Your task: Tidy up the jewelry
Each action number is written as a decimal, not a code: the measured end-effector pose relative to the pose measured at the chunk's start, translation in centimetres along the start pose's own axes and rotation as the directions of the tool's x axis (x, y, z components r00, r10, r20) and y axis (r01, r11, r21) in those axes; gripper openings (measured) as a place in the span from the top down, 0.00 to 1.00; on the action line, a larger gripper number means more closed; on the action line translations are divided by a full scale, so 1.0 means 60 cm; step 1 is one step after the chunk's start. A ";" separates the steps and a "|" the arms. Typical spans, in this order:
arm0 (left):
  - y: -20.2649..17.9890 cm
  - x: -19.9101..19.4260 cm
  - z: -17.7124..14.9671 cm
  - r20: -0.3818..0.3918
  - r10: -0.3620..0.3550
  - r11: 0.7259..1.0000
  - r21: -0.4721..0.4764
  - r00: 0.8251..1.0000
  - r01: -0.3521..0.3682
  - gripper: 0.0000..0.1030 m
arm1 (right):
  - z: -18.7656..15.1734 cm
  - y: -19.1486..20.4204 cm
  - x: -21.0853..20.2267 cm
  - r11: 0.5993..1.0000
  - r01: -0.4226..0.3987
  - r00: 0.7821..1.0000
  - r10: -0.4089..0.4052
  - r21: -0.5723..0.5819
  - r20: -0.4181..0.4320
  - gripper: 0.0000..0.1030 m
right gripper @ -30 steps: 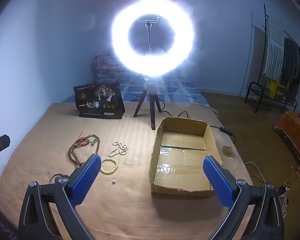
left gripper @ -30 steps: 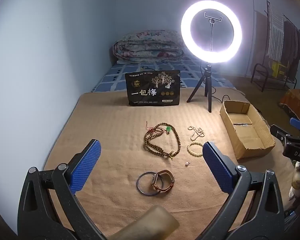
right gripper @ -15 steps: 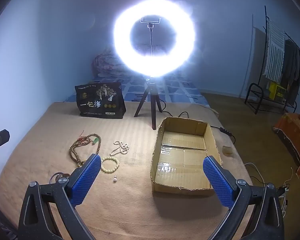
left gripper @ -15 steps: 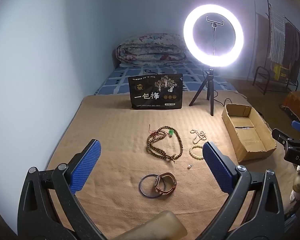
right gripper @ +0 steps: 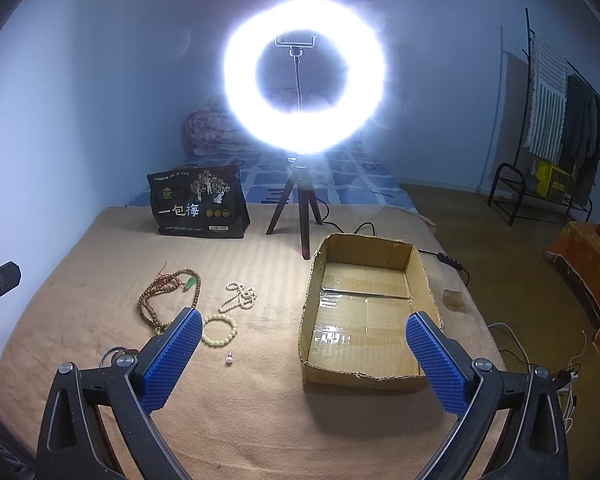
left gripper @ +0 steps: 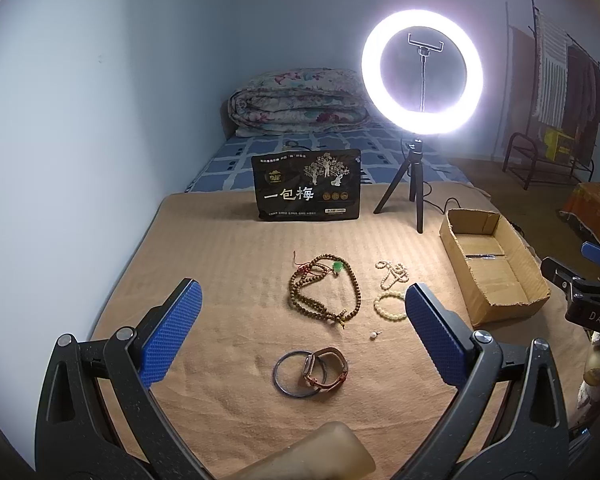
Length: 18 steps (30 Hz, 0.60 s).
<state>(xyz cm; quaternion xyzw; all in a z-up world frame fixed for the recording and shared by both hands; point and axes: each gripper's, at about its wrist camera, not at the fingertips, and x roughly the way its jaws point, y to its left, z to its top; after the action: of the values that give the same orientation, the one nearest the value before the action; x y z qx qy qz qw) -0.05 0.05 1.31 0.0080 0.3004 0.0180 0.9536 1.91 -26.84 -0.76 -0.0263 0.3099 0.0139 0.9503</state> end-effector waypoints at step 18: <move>-0.003 -0.004 -0.012 0.004 0.000 1.000 0.004 1.000 0.000 0.00 | -0.001 0.000 0.000 1.000 -0.002 1.000 0.002 0.001 -0.001 0.00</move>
<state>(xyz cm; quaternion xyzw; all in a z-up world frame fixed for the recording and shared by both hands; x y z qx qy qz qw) -0.67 -0.15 0.86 0.0100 0.2984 0.0172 0.9542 1.84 -26.87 -0.81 -0.0255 0.3105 0.0148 0.9501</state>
